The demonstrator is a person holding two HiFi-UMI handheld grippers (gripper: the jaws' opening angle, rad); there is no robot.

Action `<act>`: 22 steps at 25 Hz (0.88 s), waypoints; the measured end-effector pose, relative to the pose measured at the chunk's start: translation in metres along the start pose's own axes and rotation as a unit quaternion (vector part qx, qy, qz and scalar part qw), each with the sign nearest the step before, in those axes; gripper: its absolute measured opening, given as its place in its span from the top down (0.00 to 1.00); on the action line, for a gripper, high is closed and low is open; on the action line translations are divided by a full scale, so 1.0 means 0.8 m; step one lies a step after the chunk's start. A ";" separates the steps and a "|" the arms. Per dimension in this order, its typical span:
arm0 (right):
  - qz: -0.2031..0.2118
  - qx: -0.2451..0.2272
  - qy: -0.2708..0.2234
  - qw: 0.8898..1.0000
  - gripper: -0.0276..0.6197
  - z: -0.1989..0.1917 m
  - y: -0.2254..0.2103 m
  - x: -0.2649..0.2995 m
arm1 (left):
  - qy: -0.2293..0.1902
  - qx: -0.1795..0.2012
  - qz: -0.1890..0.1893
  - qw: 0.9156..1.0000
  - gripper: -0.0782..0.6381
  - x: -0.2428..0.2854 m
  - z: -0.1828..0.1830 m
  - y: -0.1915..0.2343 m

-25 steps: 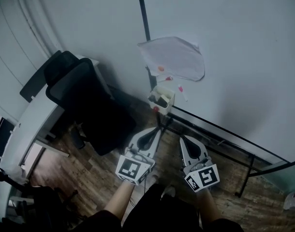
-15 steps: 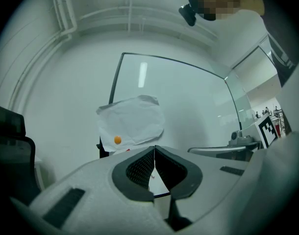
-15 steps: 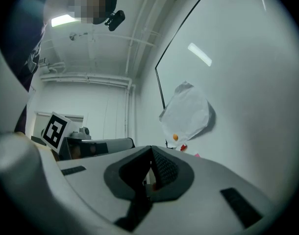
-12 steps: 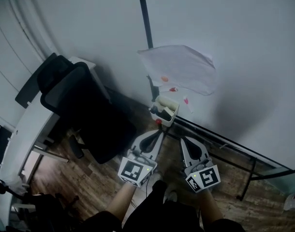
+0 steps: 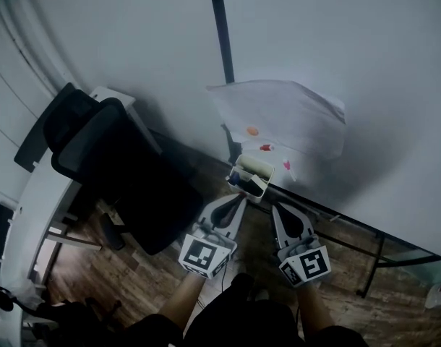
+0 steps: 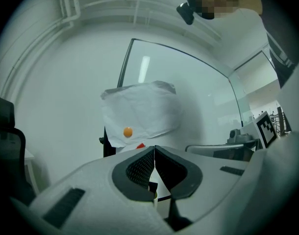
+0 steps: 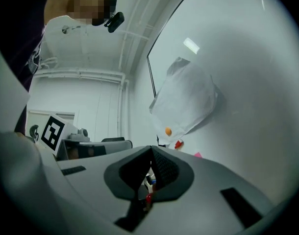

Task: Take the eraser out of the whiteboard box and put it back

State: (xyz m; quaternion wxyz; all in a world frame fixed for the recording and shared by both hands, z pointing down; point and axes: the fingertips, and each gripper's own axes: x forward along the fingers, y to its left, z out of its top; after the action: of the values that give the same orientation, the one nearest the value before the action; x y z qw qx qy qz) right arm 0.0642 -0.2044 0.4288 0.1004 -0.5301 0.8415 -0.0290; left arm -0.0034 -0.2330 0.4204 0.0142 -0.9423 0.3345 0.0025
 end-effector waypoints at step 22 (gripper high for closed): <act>0.015 -0.036 0.079 0.996 0.95 -0.045 -0.029 0.068 | 0.015 -0.038 0.009 0.999 0.88 0.038 -0.056 0.054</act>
State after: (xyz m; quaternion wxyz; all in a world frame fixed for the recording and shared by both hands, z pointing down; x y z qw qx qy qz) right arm 0.0551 -0.2651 0.4601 0.0146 -0.5170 0.8549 -0.0392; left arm -0.0071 -0.2874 0.4637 -0.0265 -0.9391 0.3426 0.0007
